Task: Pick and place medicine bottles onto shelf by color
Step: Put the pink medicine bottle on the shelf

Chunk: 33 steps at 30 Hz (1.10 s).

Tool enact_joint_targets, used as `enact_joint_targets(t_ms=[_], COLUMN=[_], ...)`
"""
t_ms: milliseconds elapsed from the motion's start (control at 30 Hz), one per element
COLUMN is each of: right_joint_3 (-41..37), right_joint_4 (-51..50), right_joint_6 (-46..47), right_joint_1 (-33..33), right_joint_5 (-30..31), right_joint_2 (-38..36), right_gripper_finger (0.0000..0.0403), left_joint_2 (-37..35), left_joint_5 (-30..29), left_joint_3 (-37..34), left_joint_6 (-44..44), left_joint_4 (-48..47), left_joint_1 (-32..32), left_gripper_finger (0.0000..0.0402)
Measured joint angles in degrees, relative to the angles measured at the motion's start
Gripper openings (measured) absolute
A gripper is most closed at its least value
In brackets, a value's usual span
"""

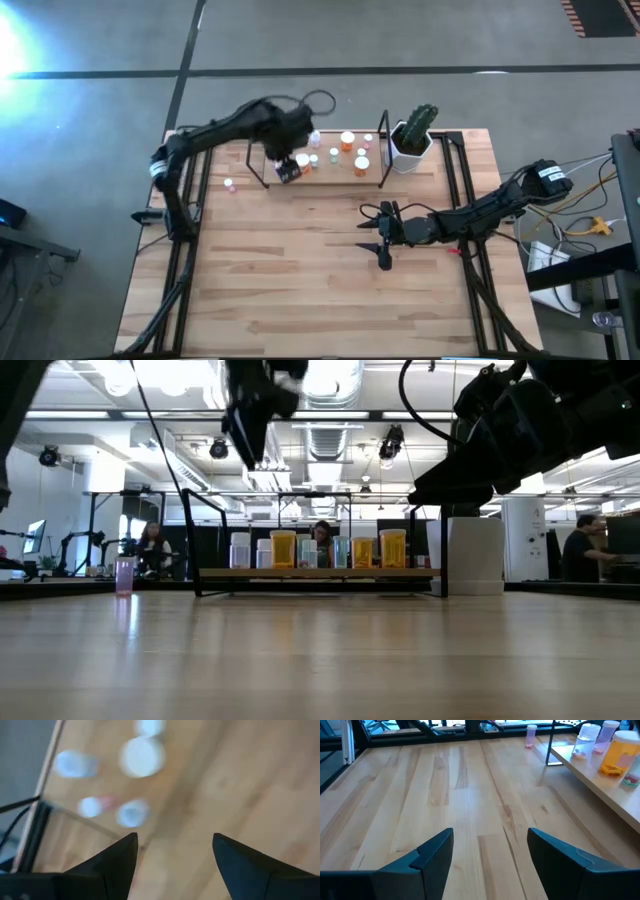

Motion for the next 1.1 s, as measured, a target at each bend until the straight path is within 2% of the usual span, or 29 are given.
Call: enact_joint_targets(t_ms=[67, 133, 267, 333, 400, 500, 600, 700, 833, 933, 1100], right_joint_3=[0.0, 0.0, 0.0, 0.0, 0.0, 0.0, 0.0, 0.0, 0.0, 0.0, 0.0], right_joint_4=[-0.33, -0.47, -0.31, -0.33, -0.33, -0.29, -0.25, 0.19, 0.17, 0.19, 0.57], right_joint_6=[0.0, 0.0, -0.07, -0.09, -0.15, -0.35, -0.42, -0.42, -0.42, -0.42, -0.39], right_joint_1=[0.02, 0.01, 0.01, 0.02, 0.02, 0.0, 0.0, 0.0, 0.0, 0.0, -0.02], right_joint_5=[0.02, 0.01, 0.0, 0.0, 0.02, 0.01, 0.02, 0.02, 0.02, 0.02, 0.02], right_joint_2=[0.0, 0.0, 0.01, 0.0, 0.02, 0.02, 0.01, 0.01, 0.0, 0.01, 0.0], right_gripper_finger=[0.0244, 0.0244, 0.0244, 0.0244, 0.0244, 0.0244, 0.0244, 0.0244, 0.0244, 0.0244, 0.0244], left_joint_2=[-3.72, -7.79, -16.77, -20.91, -24.67, -29.26, -31.71, -32.49, -32.01, -31.96, -31.96], left_joint_5=[-0.87, -4.91, -20.28, -28.36, -33.83, -36.29, -36.39, -36.21, -36.1, -35.25, -32.55], left_joint_3=[-2.87, -6.81, -17.49, -23.61, -29.68, -38.76, -47.04, -53.9, -60.01, -62.34, -64.29], left_joint_6=[-1.9, -5.09, -15.35, -24.68, -36.76, -55.93, -70.58, -81.15, -90.71, -93.27, -91.83], left_joint_4=[2.62, 6.0, 11.17, 12.11, 12.17, 12.18, 12.09, 12.05, 11.97, 11.95, 12.1], left_joint_1=[-4.55, -9.71, -21.1, -26.66, -31.86, -38.29, -42.34, -43.64, -41.71, -38.43, -30.85], left_gripper_finger=[0.024, 0.024, 0.024, 0.024, 0.024, 0.024, 0.024, 0.024, 0.024, 0.024, 0.024])
